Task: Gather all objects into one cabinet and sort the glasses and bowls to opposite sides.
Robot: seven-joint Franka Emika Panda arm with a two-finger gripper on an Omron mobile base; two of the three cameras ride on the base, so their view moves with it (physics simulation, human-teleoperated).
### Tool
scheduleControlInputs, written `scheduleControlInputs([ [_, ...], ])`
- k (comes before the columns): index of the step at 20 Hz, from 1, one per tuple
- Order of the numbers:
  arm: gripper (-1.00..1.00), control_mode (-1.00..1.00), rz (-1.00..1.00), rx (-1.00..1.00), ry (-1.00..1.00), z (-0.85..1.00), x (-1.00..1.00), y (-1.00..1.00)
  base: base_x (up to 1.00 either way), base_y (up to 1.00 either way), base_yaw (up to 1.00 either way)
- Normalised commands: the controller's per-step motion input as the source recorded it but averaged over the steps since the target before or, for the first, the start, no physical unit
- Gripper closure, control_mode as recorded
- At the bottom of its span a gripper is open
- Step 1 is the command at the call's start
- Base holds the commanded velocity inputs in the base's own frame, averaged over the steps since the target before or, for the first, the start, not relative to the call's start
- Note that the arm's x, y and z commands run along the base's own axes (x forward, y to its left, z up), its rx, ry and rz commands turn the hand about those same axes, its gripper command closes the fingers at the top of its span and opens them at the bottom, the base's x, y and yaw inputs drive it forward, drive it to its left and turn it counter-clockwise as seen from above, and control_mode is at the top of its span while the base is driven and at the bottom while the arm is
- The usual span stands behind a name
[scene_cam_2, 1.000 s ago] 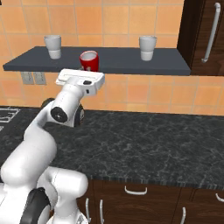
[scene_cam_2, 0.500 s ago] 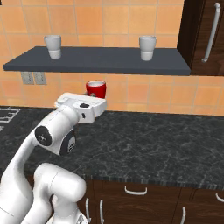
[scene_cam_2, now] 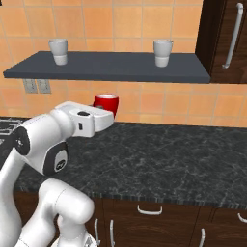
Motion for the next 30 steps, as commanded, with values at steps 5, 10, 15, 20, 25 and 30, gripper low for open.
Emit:
scheduleControlInputs([
  [5,1.00,1.00,-0.01,0.00,0.00,-0.04,-0.16,-0.06,-0.09,-0.08,0.00],
  [10,1.00,1.00,0.00,0.00,0.00,0.00,0.00,0.00,-0.13,-0.27,-0.01],
  [15,1.00,1.00,0.00,0.00,0.00,0.00,0.00,0.00,0.02,-0.63,-0.07],
  [20,1.00,1.00,0.00,0.00,0.00,0.00,0.00,0.00,0.08,-0.93,-0.14],
  [25,1.00,1.00,0.00,0.00,0.00,0.00,0.00,0.00,-0.02,-0.84,-0.14],
  [30,1.00,1.00,0.00,0.00,0.00,0.00,0.00,0.00,-0.29,-0.76,-0.14],
])
